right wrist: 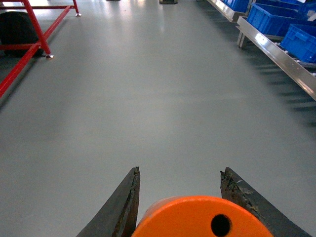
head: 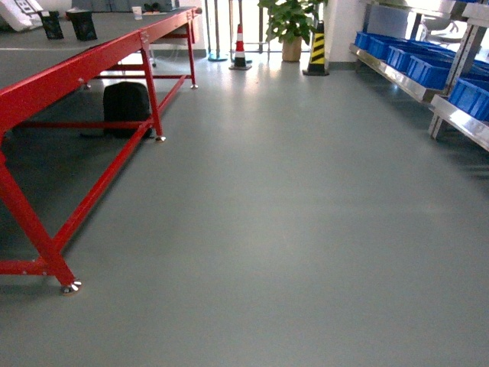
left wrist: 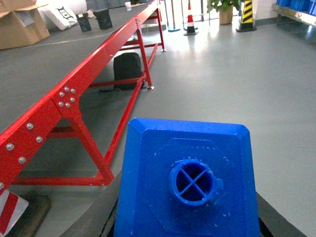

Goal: Sort blue parts and orange caps into right shelf containers

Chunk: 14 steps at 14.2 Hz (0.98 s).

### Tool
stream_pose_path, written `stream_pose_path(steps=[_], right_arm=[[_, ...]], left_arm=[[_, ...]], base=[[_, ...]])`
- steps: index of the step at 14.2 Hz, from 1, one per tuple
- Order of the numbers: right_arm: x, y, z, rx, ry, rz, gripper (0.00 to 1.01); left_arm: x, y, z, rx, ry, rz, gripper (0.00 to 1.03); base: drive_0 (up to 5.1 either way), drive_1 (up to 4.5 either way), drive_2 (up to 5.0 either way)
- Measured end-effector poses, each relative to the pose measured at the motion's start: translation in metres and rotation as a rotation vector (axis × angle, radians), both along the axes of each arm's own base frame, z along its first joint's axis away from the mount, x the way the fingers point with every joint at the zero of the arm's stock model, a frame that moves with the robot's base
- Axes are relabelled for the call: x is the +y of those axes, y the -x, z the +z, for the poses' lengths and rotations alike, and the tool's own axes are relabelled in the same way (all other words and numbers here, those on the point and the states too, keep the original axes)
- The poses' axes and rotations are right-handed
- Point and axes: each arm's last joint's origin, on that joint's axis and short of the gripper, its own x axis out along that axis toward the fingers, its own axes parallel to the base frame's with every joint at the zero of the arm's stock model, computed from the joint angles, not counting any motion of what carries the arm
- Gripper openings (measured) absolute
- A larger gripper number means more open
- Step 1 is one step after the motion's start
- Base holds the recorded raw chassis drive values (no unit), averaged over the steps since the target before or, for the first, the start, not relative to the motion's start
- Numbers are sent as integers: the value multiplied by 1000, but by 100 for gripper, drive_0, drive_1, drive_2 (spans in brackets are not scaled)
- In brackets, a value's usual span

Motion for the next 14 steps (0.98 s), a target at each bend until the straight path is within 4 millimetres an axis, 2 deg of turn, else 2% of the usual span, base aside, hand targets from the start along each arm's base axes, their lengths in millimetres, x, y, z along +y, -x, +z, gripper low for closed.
stream_pose_path(steps=[2, 14], right_arm=[[0, 0, 0, 2, 1, -3, 43], [0, 0, 0, -5, 0, -1, 43]], left_arm=[[0, 0, 1, -5, 0, -4, 45], [0, 0, 0, -4, 0, 2, 45]], base=[[0, 0, 0], [-5, 418, -427]])
